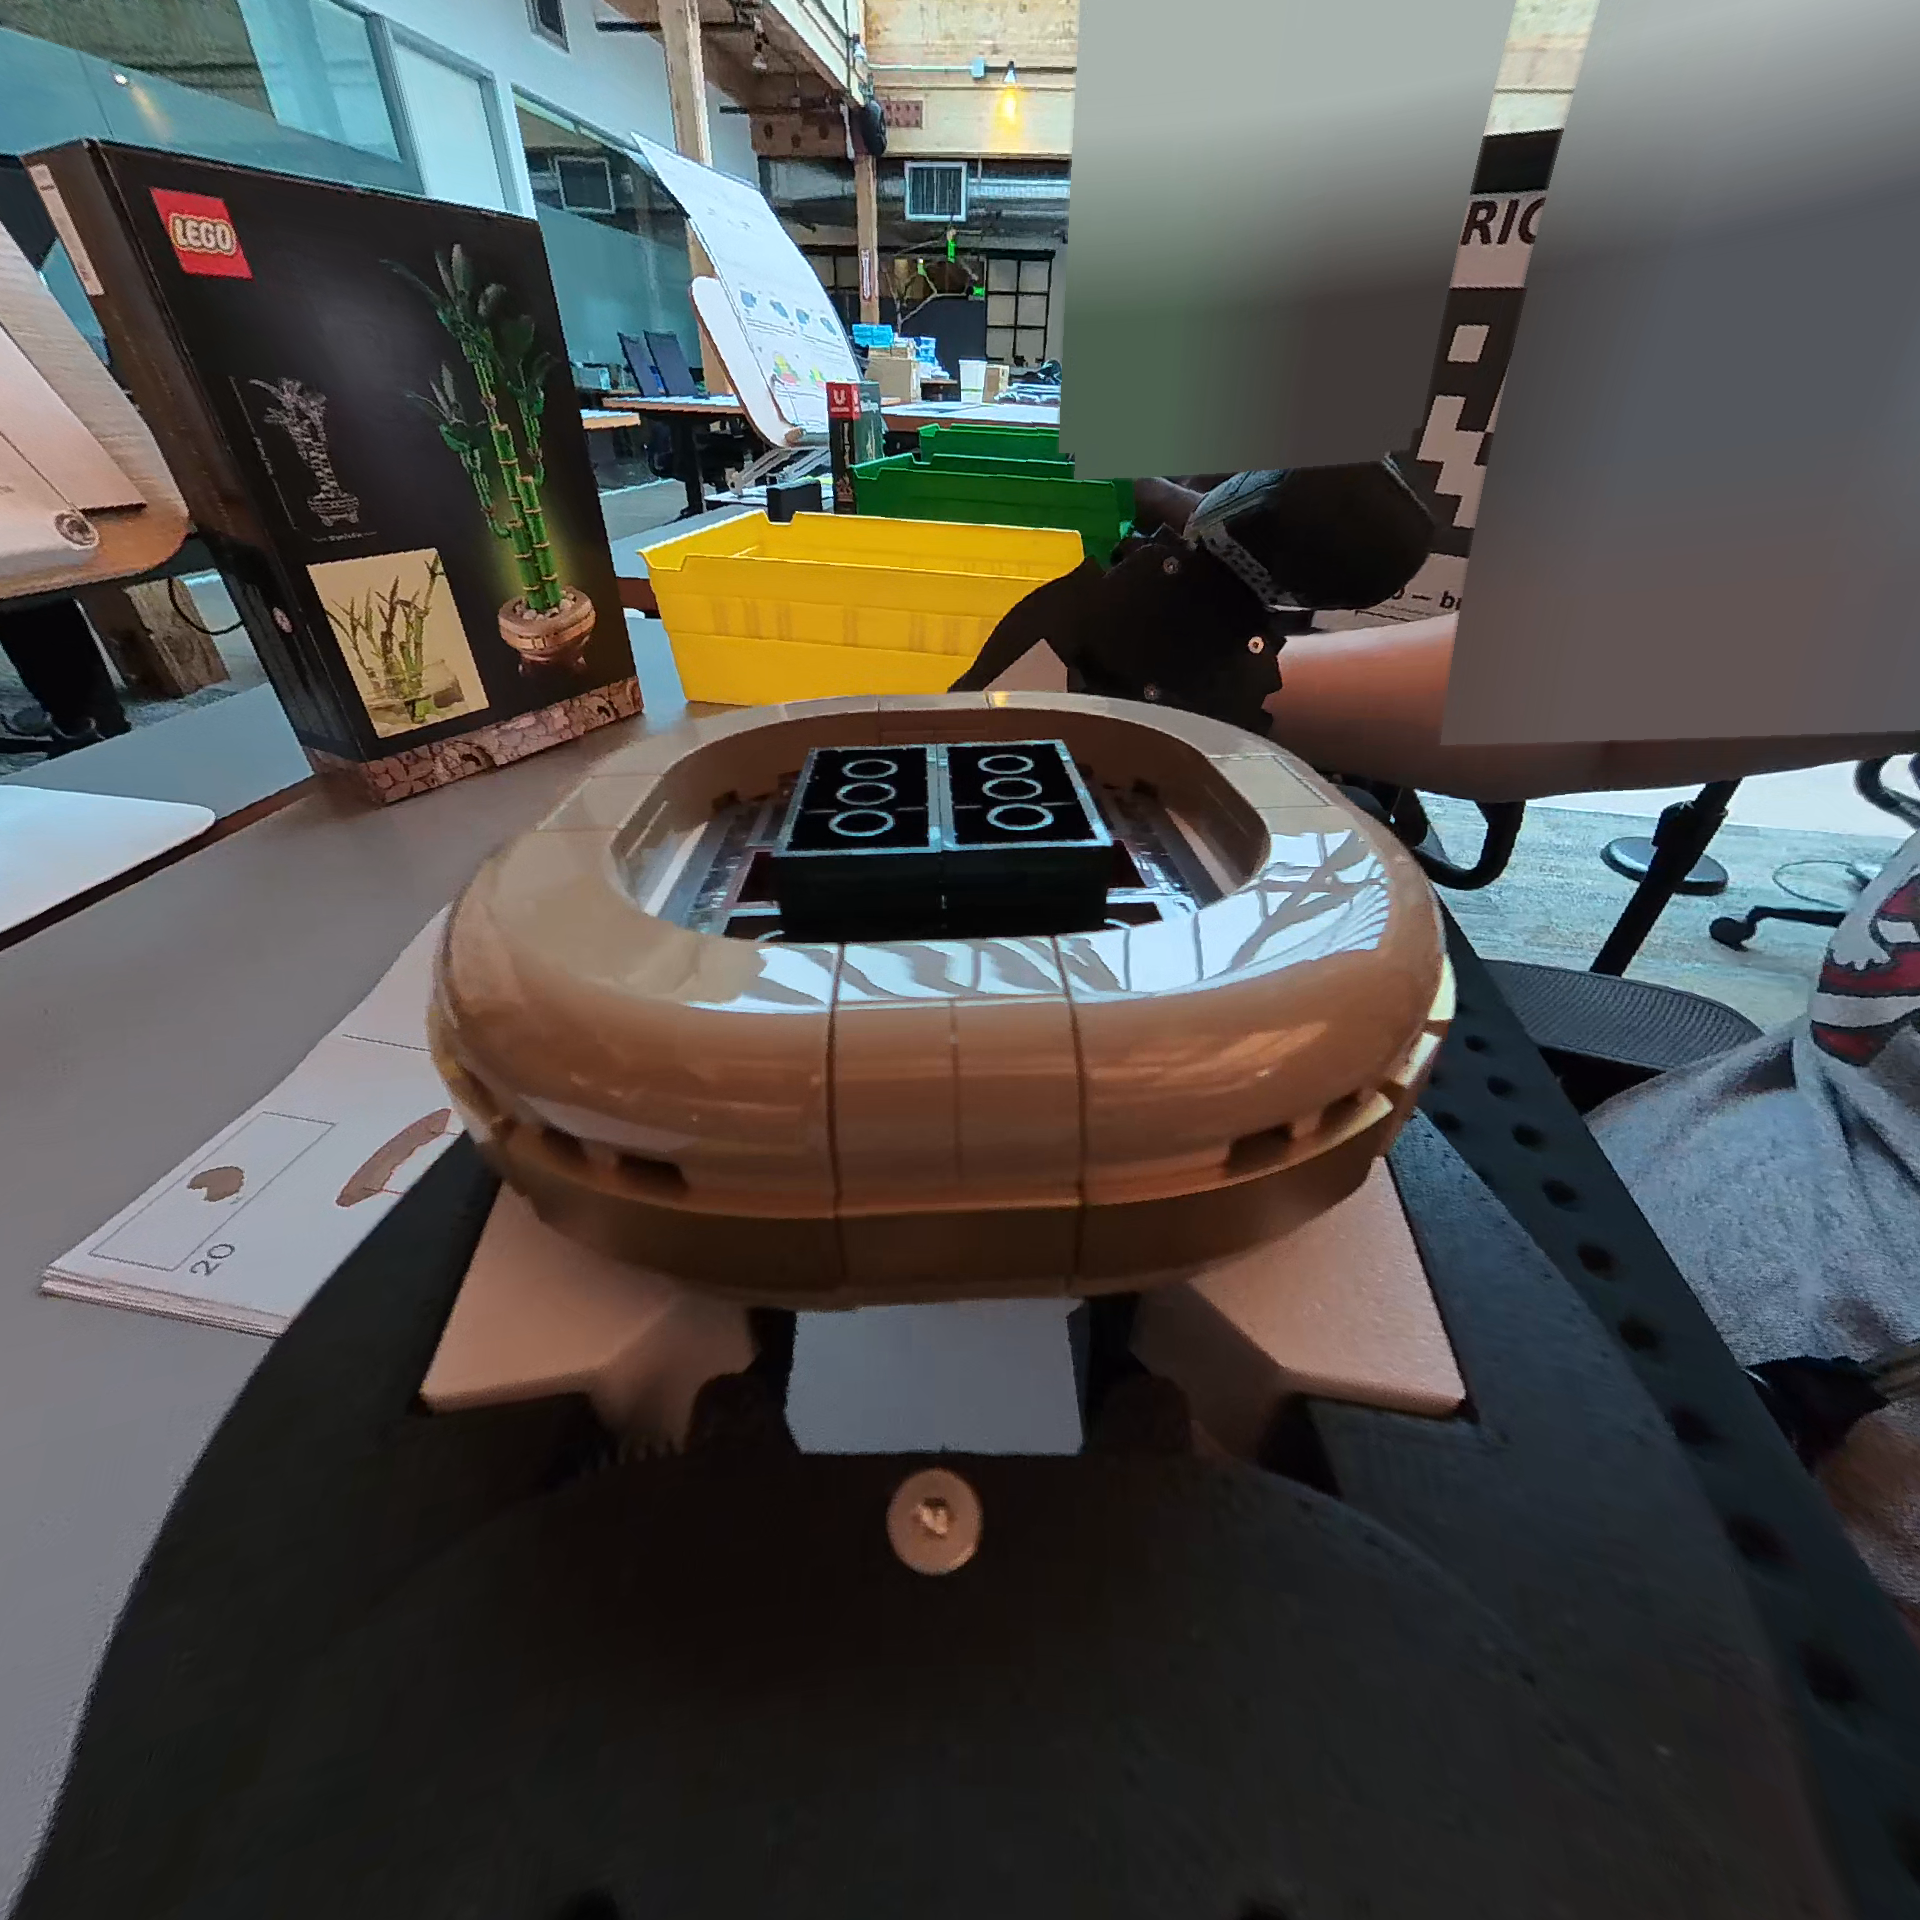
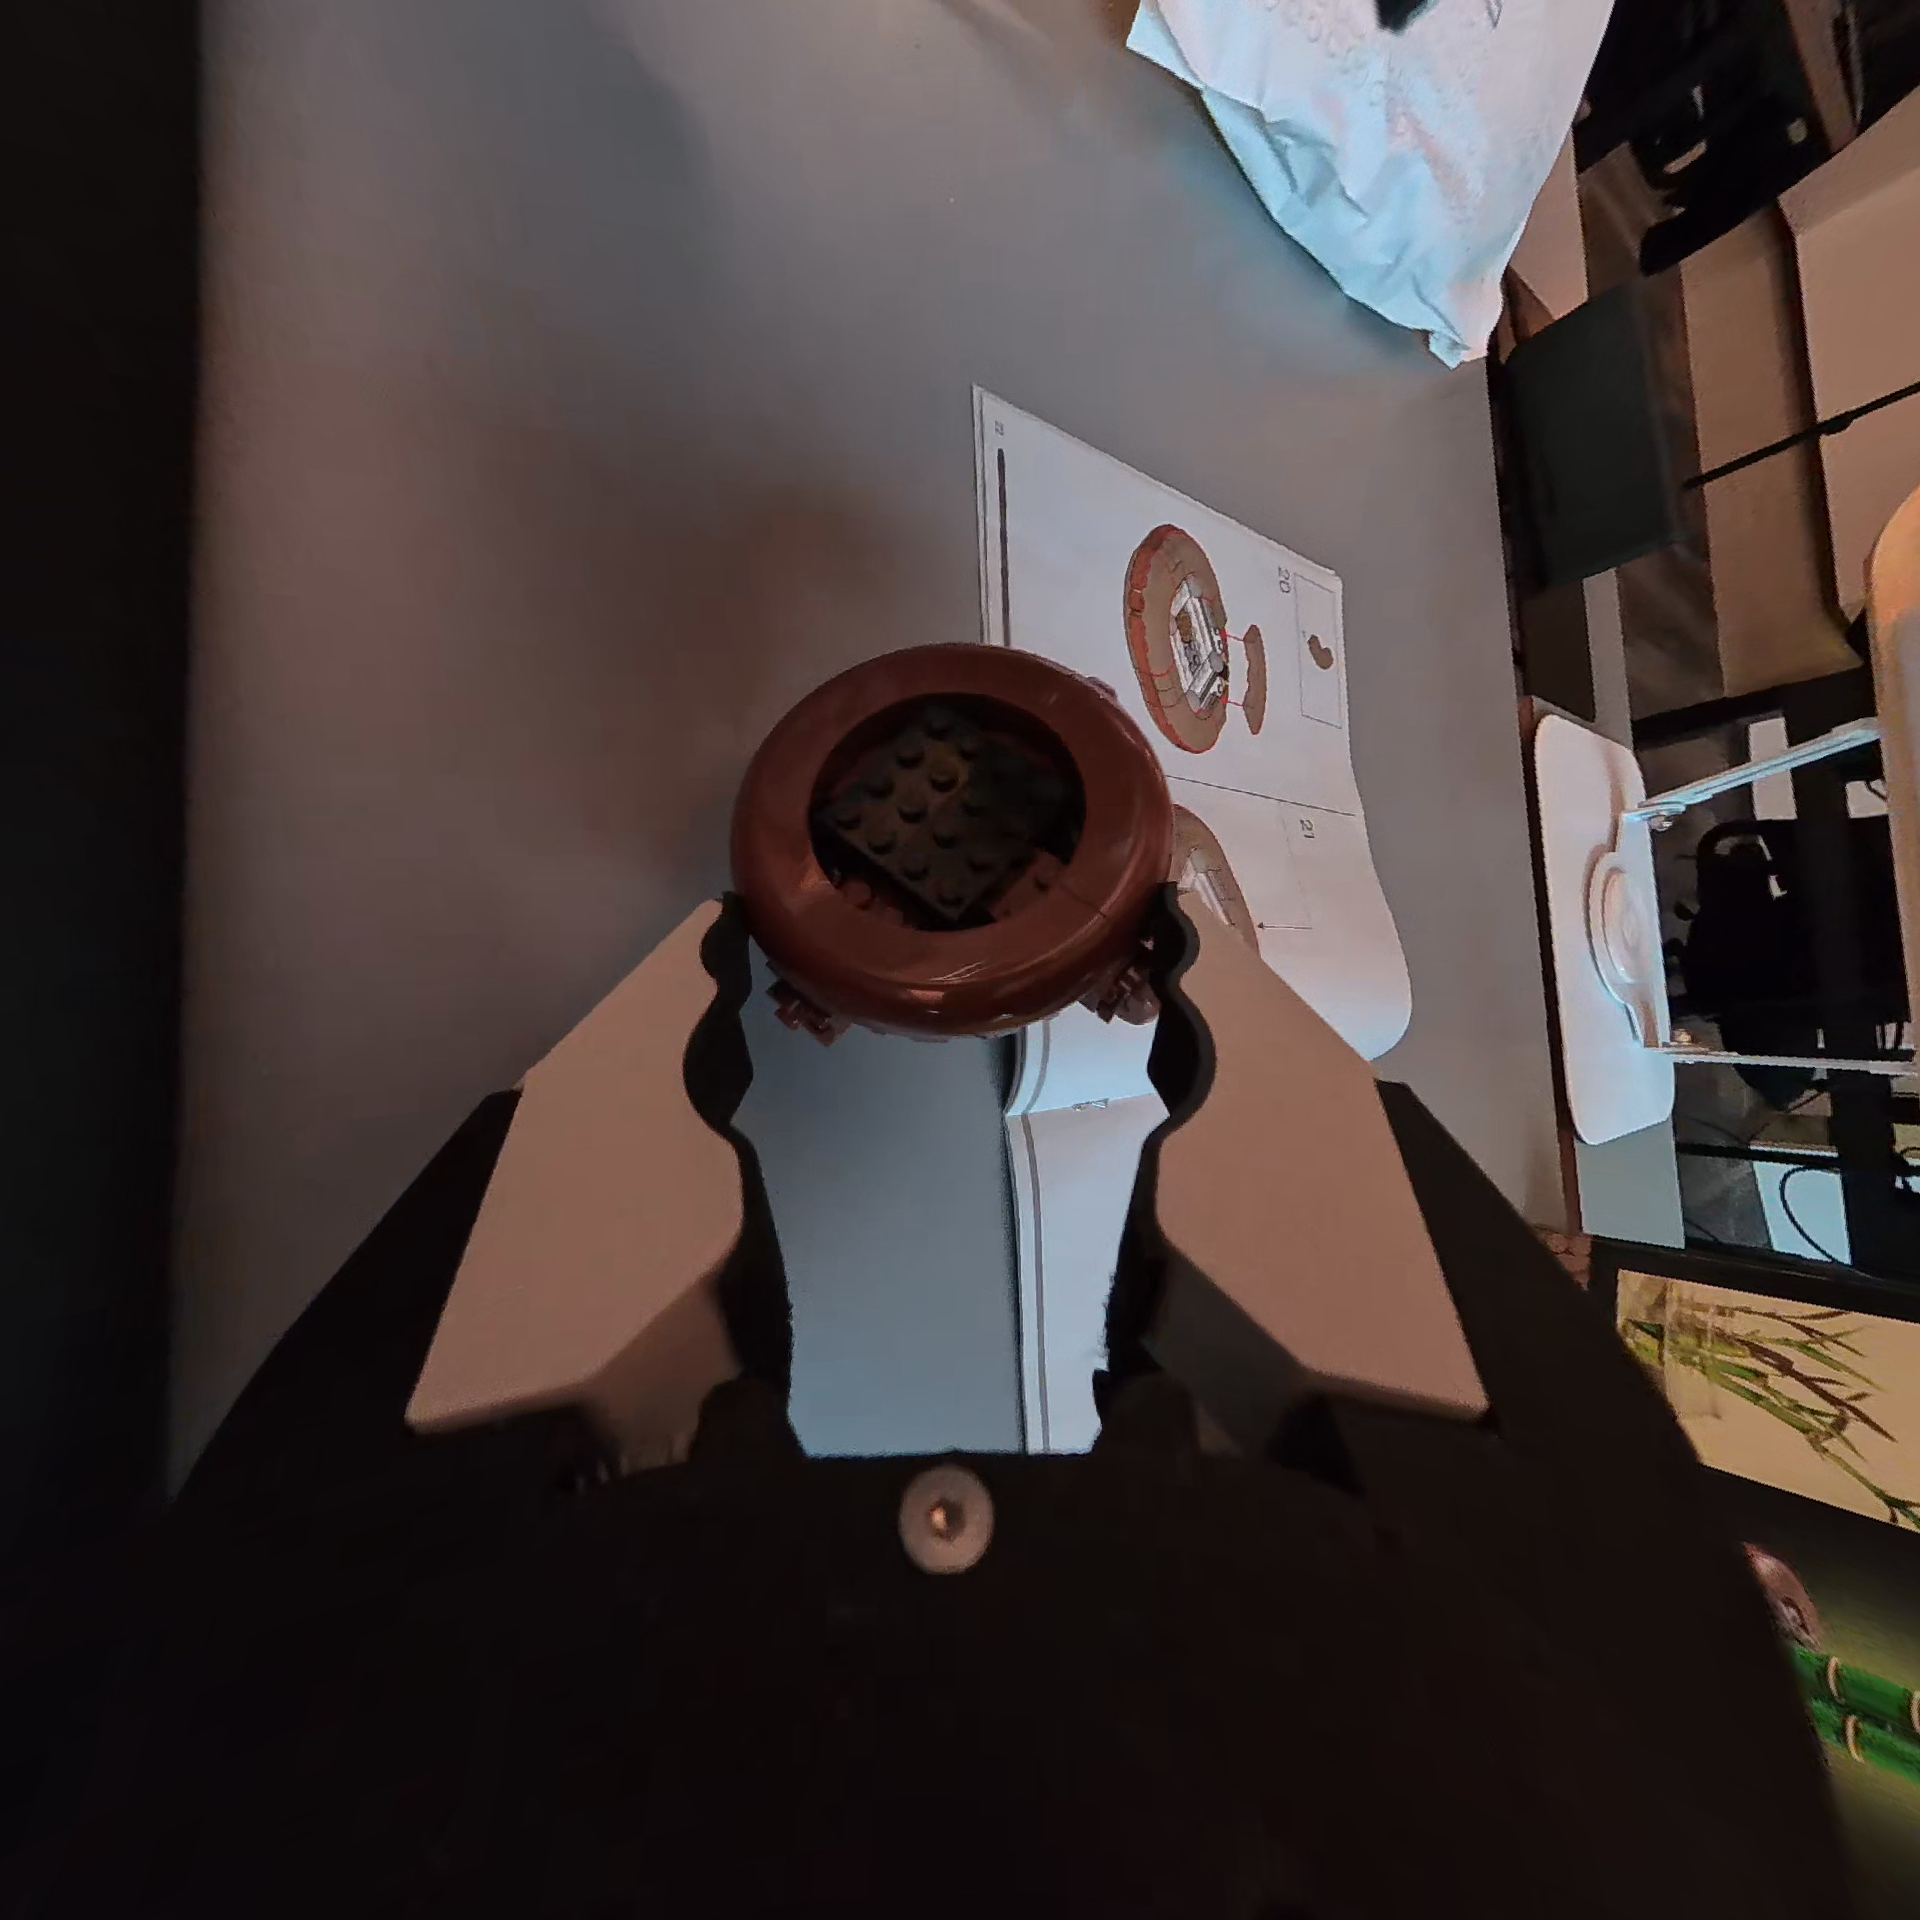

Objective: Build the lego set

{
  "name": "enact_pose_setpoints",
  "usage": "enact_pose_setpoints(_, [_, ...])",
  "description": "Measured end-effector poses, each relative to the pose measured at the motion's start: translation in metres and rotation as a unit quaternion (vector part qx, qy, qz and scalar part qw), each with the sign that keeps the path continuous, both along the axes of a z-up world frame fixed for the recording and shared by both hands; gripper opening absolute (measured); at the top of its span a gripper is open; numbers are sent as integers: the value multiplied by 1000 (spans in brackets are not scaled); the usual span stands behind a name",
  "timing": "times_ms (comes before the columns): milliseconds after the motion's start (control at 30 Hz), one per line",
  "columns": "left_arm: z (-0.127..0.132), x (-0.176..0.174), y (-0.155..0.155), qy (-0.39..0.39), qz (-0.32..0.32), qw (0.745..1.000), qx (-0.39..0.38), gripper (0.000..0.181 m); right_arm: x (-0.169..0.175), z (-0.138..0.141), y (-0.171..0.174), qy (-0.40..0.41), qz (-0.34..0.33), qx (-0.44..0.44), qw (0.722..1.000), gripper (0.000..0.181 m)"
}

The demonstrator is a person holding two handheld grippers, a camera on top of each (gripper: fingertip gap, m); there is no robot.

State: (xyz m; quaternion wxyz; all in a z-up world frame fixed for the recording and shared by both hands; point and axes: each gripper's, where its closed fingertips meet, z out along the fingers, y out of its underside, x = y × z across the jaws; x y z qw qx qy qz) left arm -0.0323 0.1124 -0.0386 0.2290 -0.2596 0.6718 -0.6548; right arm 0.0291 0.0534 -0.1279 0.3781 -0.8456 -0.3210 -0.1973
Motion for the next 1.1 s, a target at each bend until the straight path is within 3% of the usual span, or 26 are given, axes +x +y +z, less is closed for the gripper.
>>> enact_pose_setpoints(300, [0,0,0,5,-3,1000,-6,69,1,-5,-2,38,-7,-9,999,77])
enact_pose_setpoints(433, [0,1,1,9,-4,1000,-12,69,6,-5,-3,1,-5,-14,1000,77])
enact_pose_setpoints(567, [1,1,2,12,-6,1000,-19,69,11,1,-1,-107,15,-14,994,77])
enact_pose_setpoints(733, [1,2,2,16,-7,1000,-24,70,14,11,8,-333,78,-11,940,76])
enact_pose_setpoints(867, [1,1,1,16,-8,1000,-23,70,18,12,17,-365,92,-22,926,76])
enact_pose_setpoints(1100, [3,2,3,17,-8,999,-35,70,56,32,43,-457,83,-22,885,77])
